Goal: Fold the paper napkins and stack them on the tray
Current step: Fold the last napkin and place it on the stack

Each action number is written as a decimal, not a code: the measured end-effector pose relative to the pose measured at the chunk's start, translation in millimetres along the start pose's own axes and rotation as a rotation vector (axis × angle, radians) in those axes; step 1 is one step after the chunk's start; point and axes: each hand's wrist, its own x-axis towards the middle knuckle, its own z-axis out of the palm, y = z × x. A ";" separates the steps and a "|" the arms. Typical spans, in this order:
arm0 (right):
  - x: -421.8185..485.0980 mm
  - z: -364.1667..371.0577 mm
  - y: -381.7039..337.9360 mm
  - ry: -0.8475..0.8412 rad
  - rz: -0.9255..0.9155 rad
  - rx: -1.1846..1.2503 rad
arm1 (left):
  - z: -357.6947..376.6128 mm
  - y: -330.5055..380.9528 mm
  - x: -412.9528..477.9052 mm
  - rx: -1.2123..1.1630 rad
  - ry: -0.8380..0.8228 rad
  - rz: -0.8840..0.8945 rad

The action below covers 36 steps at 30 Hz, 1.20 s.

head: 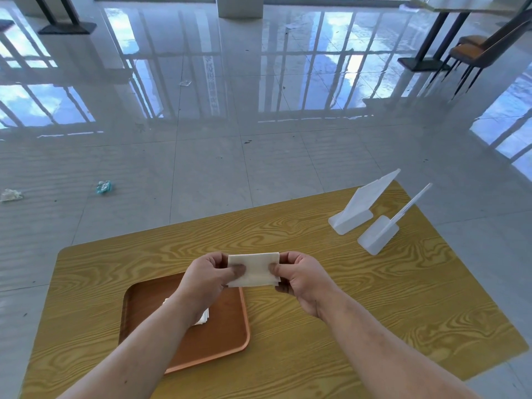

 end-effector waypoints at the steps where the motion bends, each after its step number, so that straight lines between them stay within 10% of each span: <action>1: 0.4 -1.0 0.0 0.010 0.001 -0.005 | 0.3 -0.4 0.5 0.014 0.010 0.002; 24: 48.3 108.8 38.5 -0.144 0.107 -0.331 | -118.0 -77.8 2.8 0.163 0.335 -0.078; 36: 86.2 144.1 98.1 -0.183 0.040 -0.895 | -154.3 -149.5 15.7 0.480 0.353 -0.174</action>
